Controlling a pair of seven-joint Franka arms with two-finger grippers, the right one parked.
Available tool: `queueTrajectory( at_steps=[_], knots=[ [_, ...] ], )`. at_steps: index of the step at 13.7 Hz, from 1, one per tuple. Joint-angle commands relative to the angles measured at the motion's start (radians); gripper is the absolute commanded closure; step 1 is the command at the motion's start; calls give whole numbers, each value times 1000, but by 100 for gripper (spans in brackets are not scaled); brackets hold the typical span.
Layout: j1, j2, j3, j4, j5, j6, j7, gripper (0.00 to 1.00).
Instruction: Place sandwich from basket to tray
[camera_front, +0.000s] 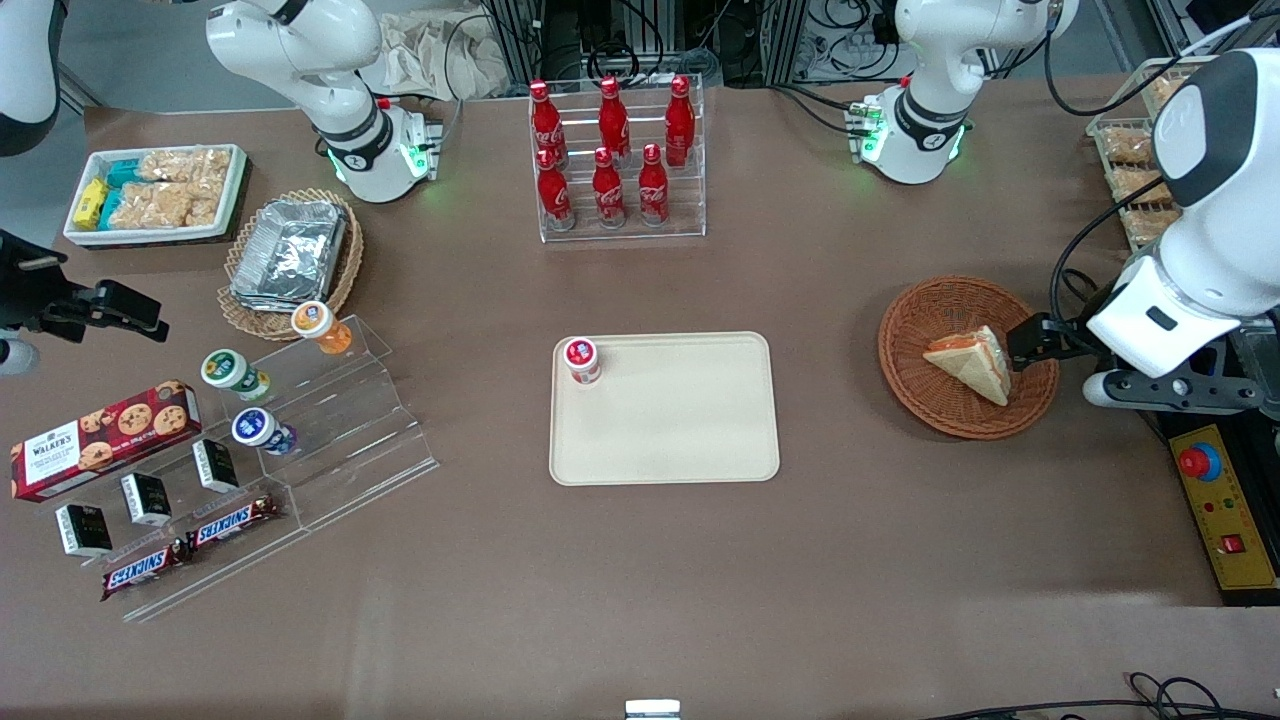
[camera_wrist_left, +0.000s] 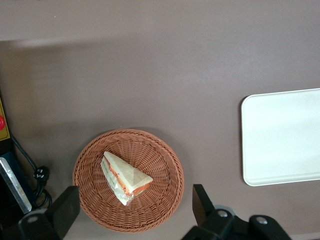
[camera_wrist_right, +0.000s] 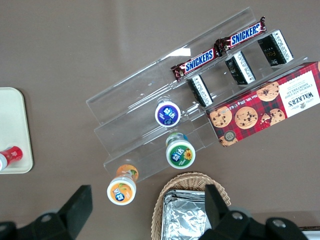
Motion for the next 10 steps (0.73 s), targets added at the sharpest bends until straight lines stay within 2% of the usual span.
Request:
queueTrajectory(
  at_steps=[1, 10],
  knots=[
    [-1, 2, 3, 15, -7, -22, 2, 0],
    [1, 1, 5, 12, 4, -34, 15, 0]
  ],
)
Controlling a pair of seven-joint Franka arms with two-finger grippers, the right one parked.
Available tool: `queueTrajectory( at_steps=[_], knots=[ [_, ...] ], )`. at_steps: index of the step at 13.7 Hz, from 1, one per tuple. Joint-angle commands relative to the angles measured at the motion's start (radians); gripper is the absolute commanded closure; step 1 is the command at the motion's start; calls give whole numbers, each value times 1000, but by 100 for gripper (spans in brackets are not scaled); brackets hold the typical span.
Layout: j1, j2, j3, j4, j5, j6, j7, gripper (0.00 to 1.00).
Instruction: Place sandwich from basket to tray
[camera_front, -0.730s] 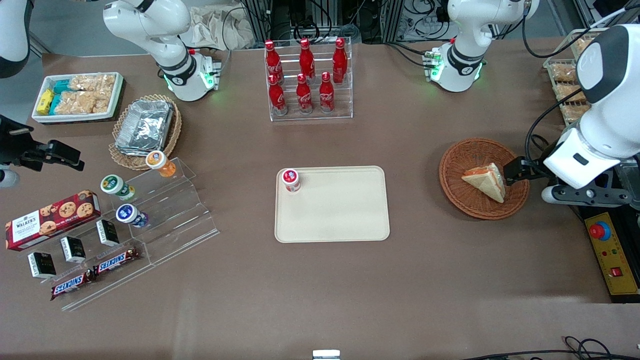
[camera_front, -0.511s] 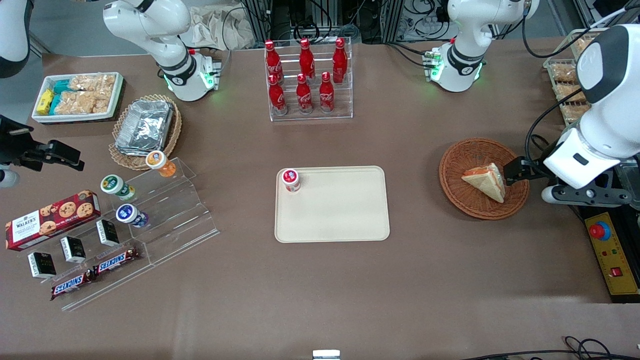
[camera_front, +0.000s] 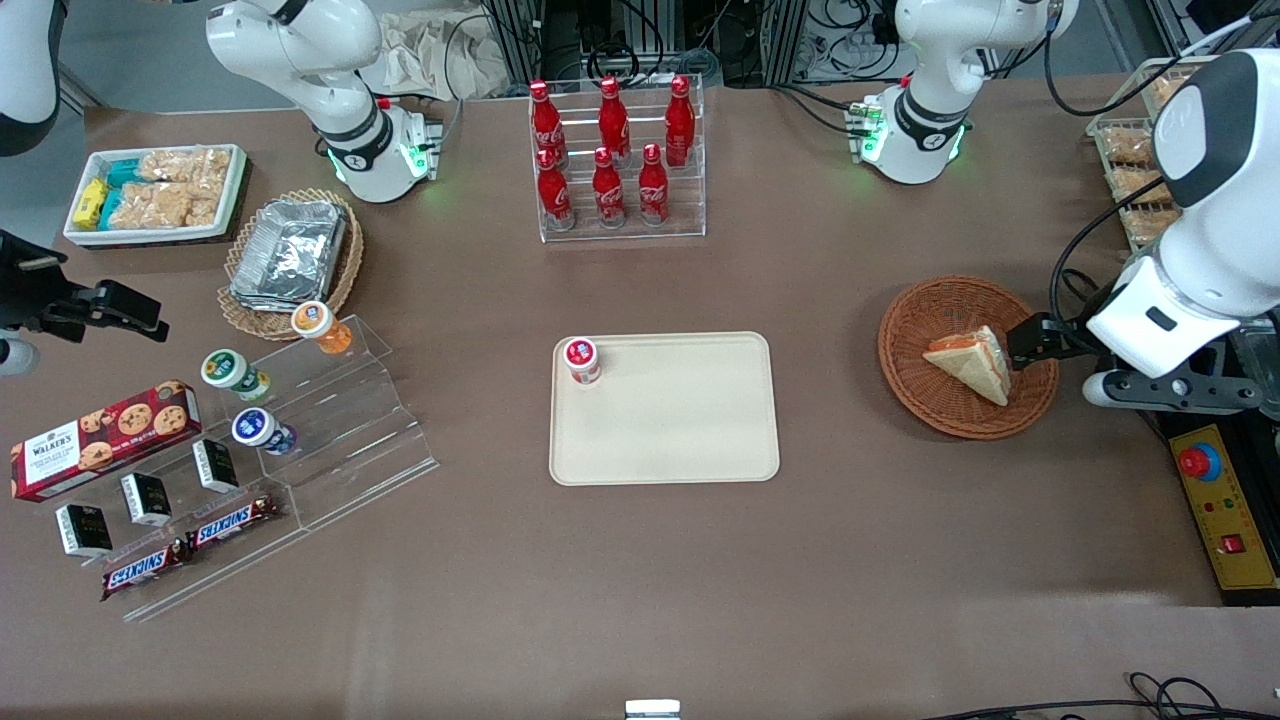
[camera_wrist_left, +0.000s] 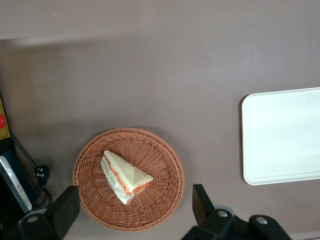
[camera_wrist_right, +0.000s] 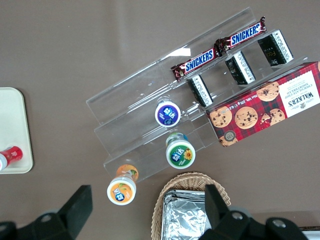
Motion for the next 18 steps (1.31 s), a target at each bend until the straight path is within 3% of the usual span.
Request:
queueTrajectory(
  at_steps=[1, 8, 13, 18],
  knots=[
    [1, 0, 3, 15, 2, -40, 15, 0],
    [1, -43, 4, -11, -9, -118, 2, 0],
    [4, -184, 16, -175, -3, -119, -27, 0],
    [21, -289, 16, -383, -4, 1, -255, 0]
  ],
)
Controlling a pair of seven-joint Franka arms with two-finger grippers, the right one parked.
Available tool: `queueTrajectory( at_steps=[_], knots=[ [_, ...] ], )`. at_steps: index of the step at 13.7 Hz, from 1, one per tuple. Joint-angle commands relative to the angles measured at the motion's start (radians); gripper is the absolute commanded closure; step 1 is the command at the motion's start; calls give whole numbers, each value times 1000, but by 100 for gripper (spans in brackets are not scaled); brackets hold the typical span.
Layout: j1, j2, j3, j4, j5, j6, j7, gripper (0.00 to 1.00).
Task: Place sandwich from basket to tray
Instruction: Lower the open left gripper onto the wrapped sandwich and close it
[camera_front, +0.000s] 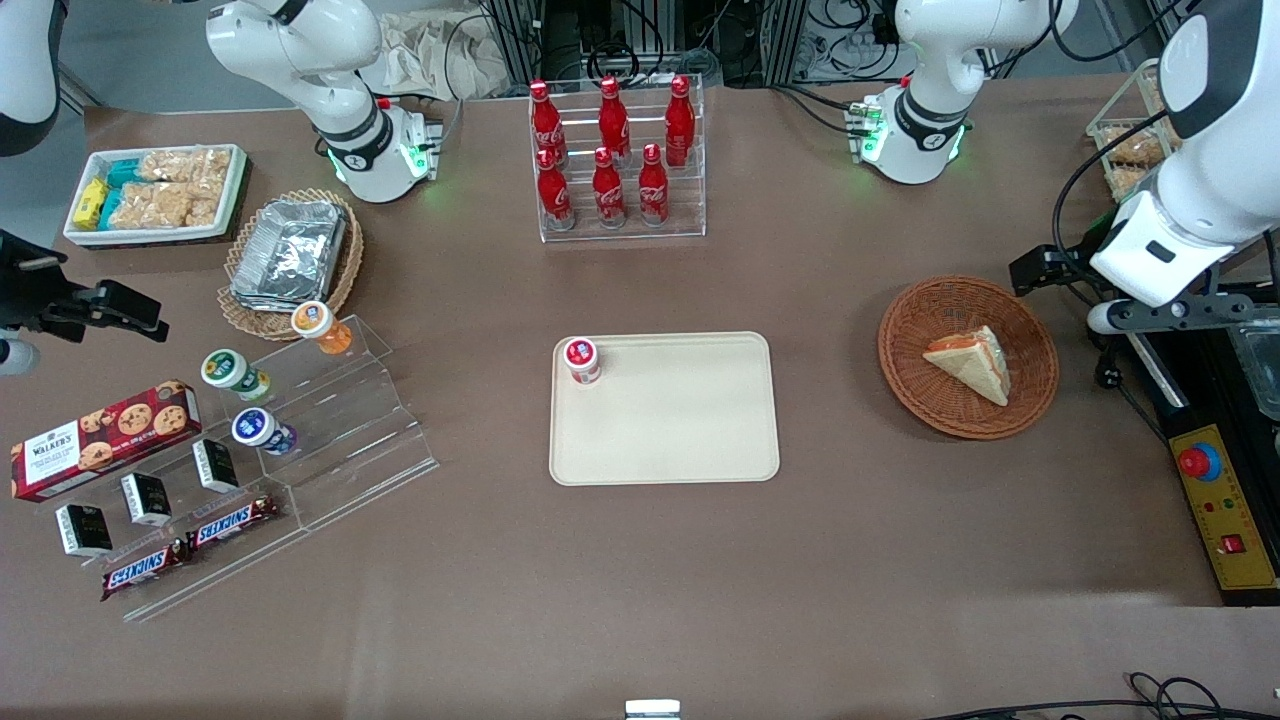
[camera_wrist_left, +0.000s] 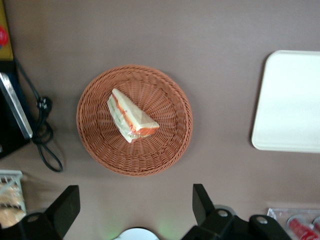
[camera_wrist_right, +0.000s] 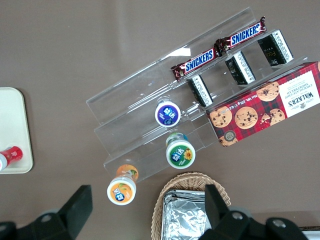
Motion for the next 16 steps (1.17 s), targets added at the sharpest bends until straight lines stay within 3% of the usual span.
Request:
queueTrajectory(
  at_steps=[1, 4, 10, 16],
  knots=[
    [9, -95, -3, -172, -3, 119, -148, 0],
    [43, -166, -3, -370, -9, 288, -305, 0],
    [87, -131, -3, -548, -11, 490, -584, 0],
    [89, 42, -3, -604, -9, 696, -764, 0]
  ],
)
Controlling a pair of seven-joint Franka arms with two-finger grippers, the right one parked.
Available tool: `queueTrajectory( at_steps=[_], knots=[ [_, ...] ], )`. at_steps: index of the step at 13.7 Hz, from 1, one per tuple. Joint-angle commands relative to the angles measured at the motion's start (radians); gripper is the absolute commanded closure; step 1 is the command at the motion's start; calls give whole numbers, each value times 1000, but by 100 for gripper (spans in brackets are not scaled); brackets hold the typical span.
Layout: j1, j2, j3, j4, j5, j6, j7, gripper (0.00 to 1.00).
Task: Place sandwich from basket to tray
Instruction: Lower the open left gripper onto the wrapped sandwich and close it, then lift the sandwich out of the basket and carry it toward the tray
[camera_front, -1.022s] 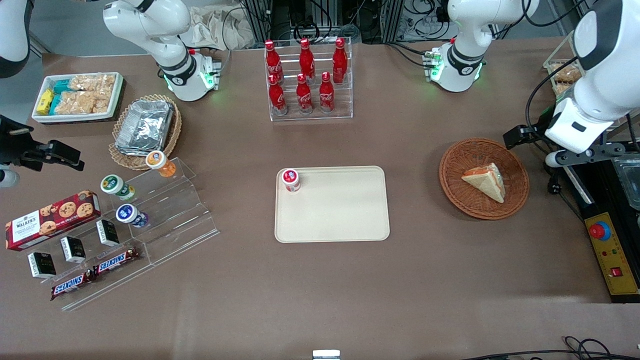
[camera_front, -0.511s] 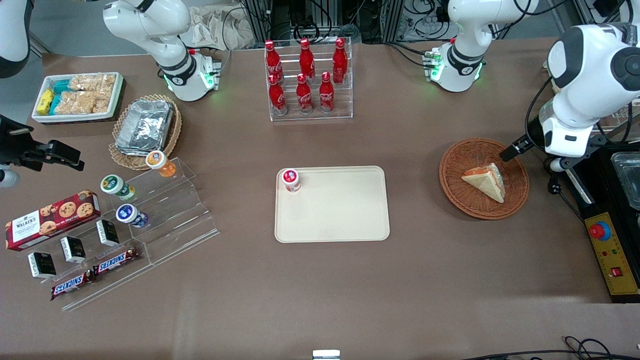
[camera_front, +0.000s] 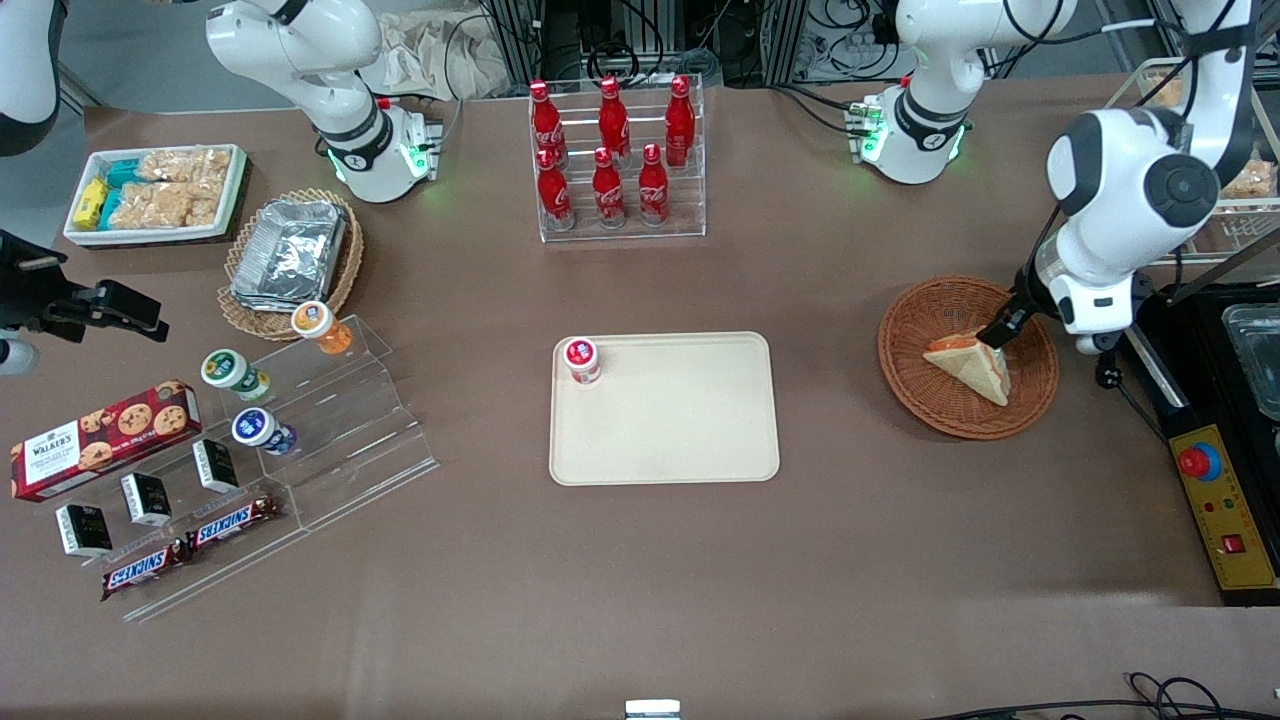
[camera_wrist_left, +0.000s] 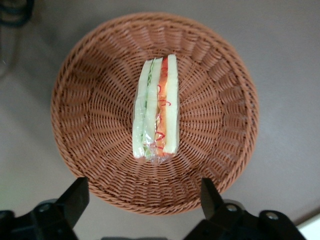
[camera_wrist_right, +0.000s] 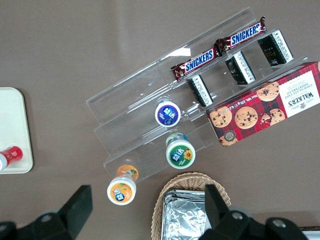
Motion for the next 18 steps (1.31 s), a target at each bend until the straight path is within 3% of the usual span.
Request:
queueTrajectory(
  at_steps=[1, 6, 10, 11, 13, 14, 18],
  knots=[
    [6, 93, -7, -3, -4, 94, -68, 0],
    [16, 242, -6, -3, -4, 237, -101, 0],
    [16, 287, 0, 2, -1, 255, -101, 3],
    [16, 287, 0, 3, -1, 255, -101, 13],
    [16, 279, 5, 5, 0, 252, -94, 52],
    [16, 272, 8, 6, 2, 246, -96, 62],
    [16, 200, 8, 15, 13, 165, -91, 65]
  ],
)
